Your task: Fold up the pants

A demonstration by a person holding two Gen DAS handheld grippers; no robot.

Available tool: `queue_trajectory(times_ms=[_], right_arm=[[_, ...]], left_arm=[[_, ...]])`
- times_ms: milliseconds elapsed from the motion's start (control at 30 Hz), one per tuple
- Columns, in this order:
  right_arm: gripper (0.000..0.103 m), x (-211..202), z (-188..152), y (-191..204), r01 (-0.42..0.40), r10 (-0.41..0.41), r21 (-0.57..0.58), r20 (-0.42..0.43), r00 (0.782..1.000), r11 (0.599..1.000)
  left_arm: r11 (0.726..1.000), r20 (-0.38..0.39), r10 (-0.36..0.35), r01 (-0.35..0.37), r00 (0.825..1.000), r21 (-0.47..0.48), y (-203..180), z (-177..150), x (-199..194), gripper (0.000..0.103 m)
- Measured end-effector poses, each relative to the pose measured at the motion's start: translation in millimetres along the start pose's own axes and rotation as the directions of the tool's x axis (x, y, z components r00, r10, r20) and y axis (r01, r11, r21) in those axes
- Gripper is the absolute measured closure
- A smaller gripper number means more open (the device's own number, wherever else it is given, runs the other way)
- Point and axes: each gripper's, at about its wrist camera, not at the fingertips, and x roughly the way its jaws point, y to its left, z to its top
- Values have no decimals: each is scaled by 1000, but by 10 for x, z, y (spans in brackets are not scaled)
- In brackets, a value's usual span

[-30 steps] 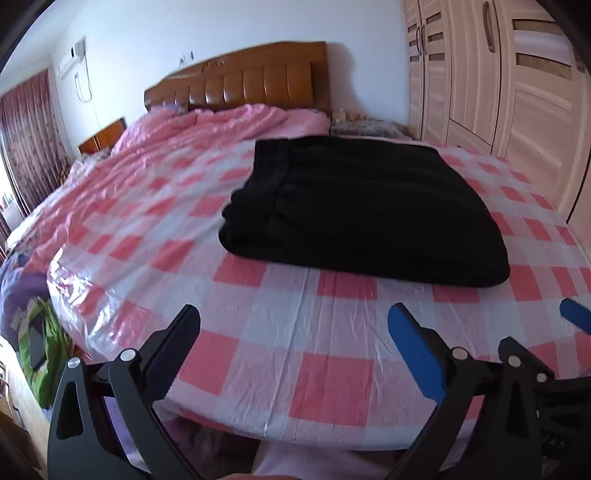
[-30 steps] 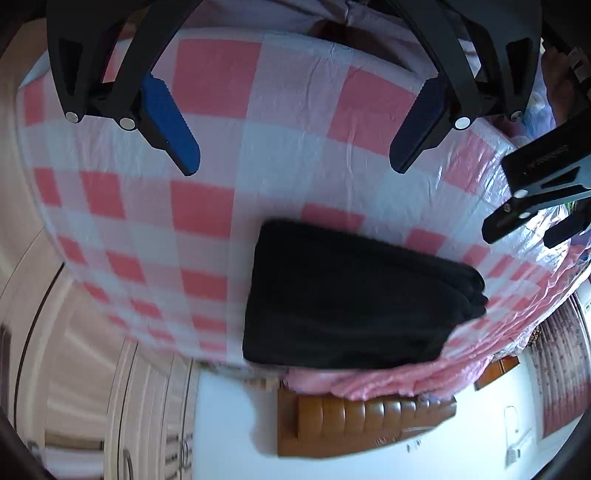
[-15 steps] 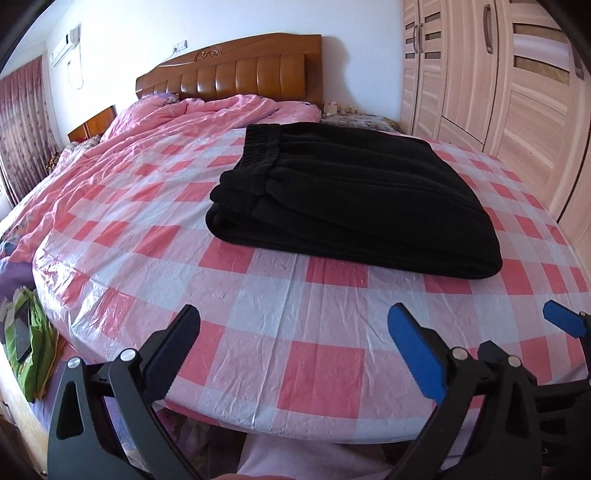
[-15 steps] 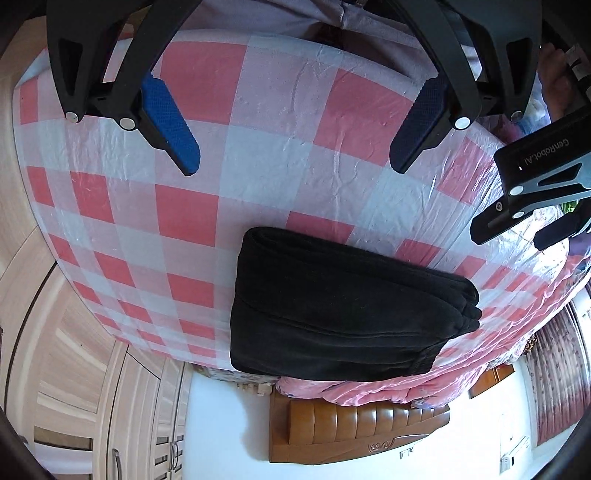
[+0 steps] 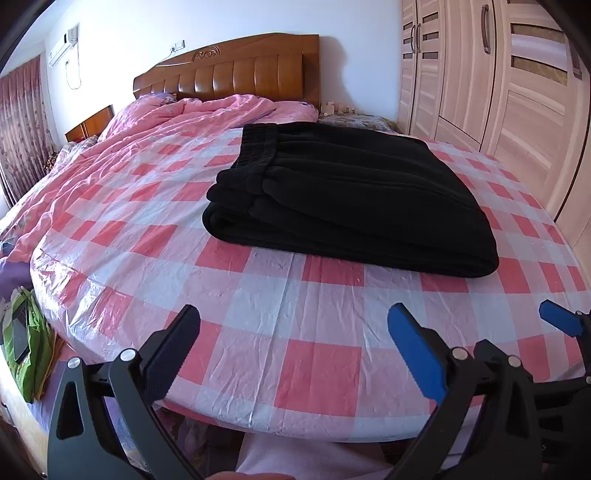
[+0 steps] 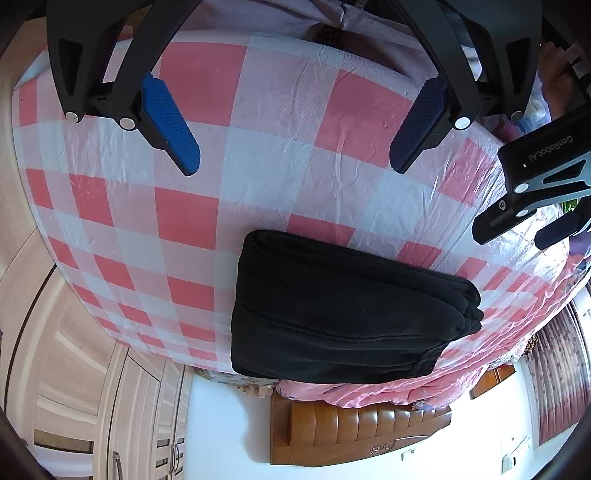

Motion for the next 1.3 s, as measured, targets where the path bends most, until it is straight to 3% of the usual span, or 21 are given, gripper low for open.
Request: queue_trajectory(times_ms=[1300], right_arm=[[4, 46, -73, 13, -14, 14, 19, -22, 1000, 1000]], left_arm=[[1000, -3, -3, 3, 1000, 1, 2, -35, 5, 1]])
